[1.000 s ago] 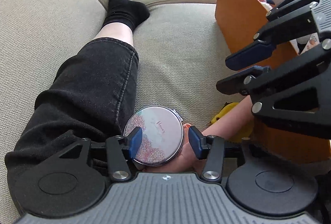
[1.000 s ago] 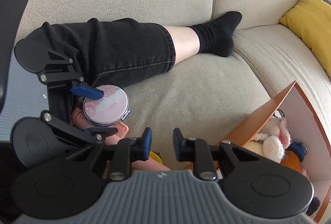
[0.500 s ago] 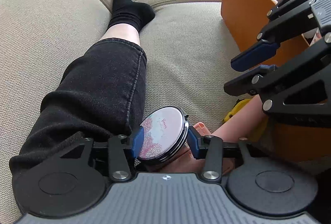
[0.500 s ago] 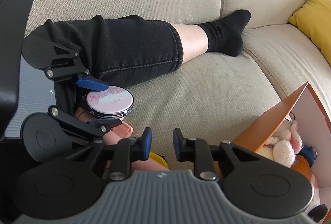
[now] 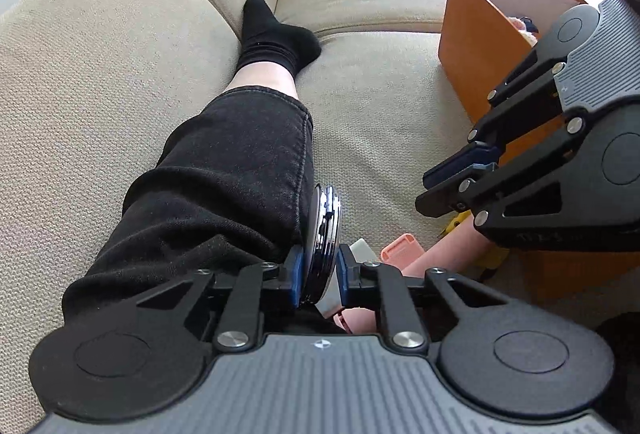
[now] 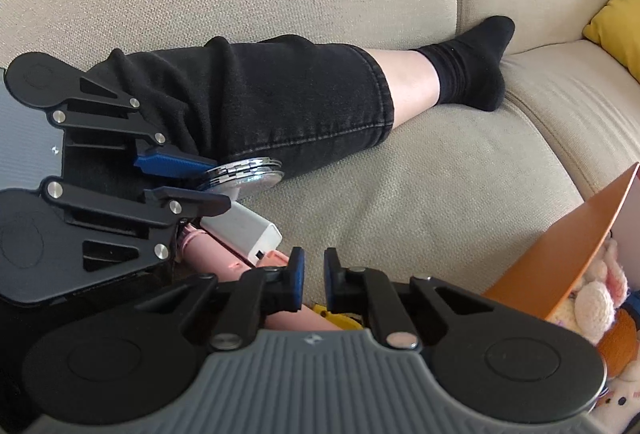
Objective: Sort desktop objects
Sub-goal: 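Grasp the small white box with the right gripper while the left gripper holds the mirror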
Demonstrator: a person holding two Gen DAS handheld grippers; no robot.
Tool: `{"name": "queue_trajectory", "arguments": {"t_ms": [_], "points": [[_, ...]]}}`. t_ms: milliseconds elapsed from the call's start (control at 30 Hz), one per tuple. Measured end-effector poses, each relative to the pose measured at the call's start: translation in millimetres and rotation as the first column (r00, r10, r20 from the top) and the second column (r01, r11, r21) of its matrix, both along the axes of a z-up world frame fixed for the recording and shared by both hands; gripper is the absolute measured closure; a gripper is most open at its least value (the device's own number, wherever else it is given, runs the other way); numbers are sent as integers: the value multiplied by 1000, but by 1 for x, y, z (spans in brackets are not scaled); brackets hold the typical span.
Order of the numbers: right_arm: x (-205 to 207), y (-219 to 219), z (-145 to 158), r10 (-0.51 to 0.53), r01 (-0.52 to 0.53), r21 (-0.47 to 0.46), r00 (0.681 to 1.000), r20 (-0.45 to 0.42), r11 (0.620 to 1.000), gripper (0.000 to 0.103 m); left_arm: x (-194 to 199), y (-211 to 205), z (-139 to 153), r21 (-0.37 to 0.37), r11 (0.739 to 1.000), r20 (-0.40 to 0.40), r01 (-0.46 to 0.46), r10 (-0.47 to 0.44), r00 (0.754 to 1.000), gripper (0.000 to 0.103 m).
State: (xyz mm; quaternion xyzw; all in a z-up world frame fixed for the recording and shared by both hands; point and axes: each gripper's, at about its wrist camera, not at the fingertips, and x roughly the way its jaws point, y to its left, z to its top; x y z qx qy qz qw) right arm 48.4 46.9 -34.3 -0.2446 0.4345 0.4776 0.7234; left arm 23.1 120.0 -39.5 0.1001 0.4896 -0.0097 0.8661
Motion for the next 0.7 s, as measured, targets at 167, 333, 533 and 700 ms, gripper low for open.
{"name": "queue_trajectory", "arguments": {"t_ms": [167, 333, 533, 700], "points": [[0, 9, -6, 32, -33, -19, 999, -31, 999, 92, 2, 3, -2, -22, 1000, 30, 2, -1, 1000, 85], [-2, 10, -3, 118, -120, -23, 992, -53, 993, 91, -4, 14, 11, -97, 995, 61, -12, 19, 998, 88], [-9, 28, -4, 272, -273, -49, 962, -26, 961, 71, -15, 24, 32, -154, 988, 103, -15, 31, 994, 88], [-13, 50, -12, 412, -411, -97, 911, -5, 907, 71, -20, 32, 51, -158, 987, 157, -25, 51, 986, 88]]}}
